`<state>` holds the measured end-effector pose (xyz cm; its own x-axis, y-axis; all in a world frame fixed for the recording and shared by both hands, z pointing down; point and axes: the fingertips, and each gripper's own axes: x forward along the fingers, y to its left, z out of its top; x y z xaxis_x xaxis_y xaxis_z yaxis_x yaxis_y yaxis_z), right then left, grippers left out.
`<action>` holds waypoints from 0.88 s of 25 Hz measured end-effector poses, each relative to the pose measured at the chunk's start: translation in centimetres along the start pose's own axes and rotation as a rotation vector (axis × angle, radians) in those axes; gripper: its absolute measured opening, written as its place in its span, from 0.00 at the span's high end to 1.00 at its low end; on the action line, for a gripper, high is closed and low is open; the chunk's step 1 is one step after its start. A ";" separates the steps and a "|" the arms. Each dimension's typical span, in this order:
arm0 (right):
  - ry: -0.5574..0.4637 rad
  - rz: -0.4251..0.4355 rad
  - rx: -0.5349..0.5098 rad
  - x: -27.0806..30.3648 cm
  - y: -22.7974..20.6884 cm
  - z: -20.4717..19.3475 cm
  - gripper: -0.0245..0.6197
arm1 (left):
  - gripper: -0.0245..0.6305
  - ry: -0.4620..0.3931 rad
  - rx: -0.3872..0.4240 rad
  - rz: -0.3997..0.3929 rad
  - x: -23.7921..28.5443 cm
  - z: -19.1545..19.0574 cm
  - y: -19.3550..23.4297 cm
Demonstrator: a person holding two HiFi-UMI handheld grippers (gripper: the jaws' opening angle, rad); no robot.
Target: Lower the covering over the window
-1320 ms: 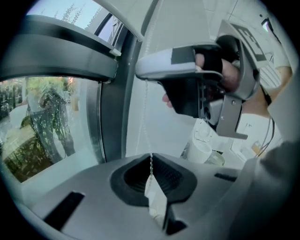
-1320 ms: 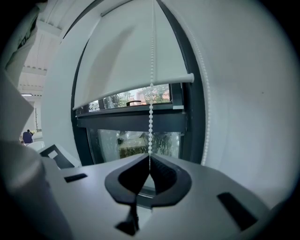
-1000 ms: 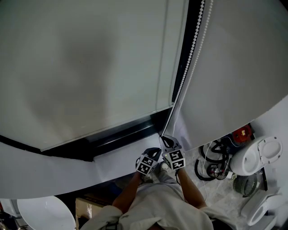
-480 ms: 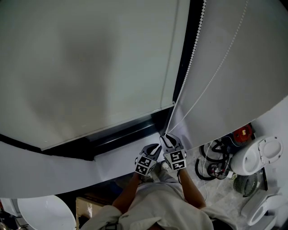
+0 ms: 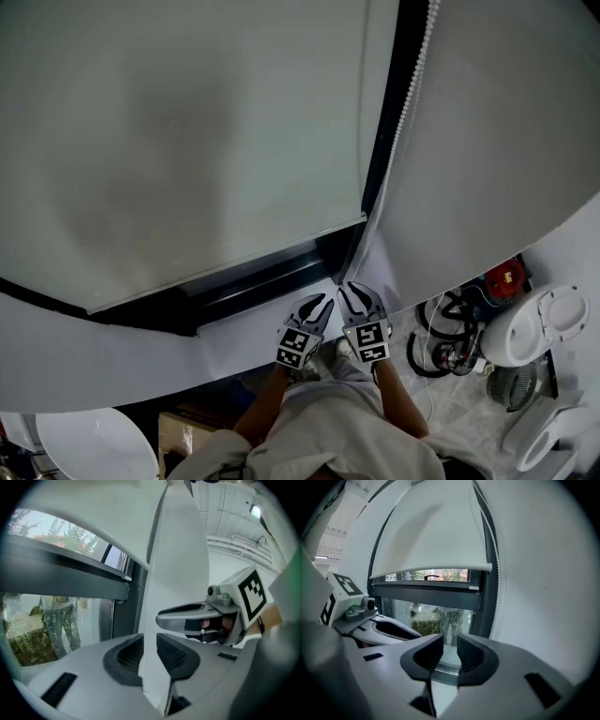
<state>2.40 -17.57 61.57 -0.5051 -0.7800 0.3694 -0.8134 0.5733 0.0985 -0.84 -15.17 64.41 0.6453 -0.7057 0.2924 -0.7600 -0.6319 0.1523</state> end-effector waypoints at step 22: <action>-0.036 -0.059 -0.013 -2.8 1.9 1.7 0.83 | 0.84 -0.109 0.029 0.017 -4.2 3.8 0.7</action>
